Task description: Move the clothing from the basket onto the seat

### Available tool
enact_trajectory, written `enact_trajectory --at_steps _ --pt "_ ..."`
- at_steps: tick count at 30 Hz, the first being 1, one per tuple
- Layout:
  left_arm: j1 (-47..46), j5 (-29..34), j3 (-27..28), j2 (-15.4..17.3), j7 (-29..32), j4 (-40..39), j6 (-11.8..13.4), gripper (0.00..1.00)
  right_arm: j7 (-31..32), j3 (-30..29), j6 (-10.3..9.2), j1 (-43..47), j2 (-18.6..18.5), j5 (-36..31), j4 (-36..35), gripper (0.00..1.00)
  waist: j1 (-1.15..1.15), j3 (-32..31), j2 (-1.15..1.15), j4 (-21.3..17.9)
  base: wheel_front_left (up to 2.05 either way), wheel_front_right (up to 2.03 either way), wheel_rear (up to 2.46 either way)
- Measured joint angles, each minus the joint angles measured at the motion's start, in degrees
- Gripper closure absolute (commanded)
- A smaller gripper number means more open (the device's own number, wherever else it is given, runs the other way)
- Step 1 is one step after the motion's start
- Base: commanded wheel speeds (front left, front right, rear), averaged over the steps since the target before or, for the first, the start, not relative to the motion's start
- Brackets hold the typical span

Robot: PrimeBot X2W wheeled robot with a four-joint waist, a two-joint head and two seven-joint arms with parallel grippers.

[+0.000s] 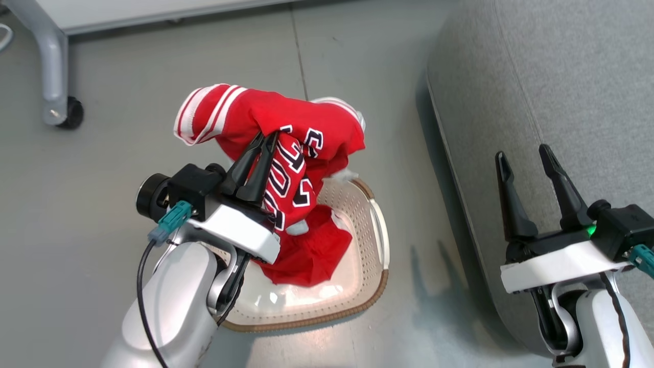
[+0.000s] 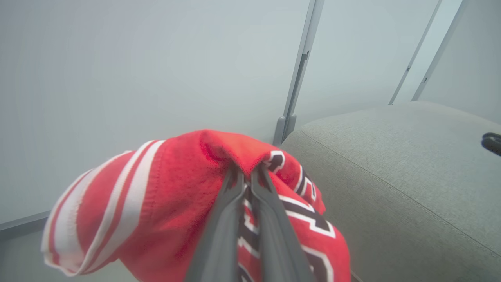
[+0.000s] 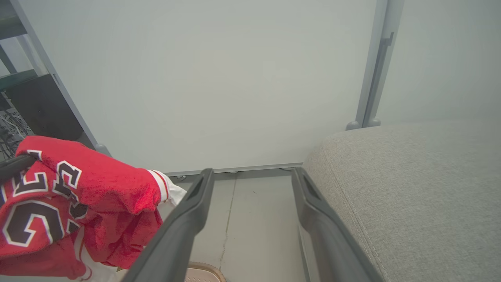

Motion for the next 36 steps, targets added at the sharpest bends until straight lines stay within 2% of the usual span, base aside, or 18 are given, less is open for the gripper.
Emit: enact_trajectory --at_steps 9,26,36 --pt "5.34 -2.29 2.03 1.25 0.26 -13.28 2.58 1.0 2.23 -0.79 0.0 4.6 0.0 -0.07 -1.16 0.0 -0.01 -7.35 0.0 2.22 0.0 0.0 0.0" --pt "14.75 -2.31 1.37 3.57 2.43 -20.63 6.35 1.0 5.21 -0.86 0.0 13.18 -0.01 -0.73 -1.77 0.0 -0.01 -19.5 0.0 3.32 0.0 0.0 0.0" --pt "18.19 -2.5 0.82 4.36 3.28 -23.2 7.58 1.0 7.2 -1.48 0.0 17.12 -0.01 -1.31 -3.47 0.0 -0.01 -23.64 0.0 3.76 0.0 0.0 0.0"
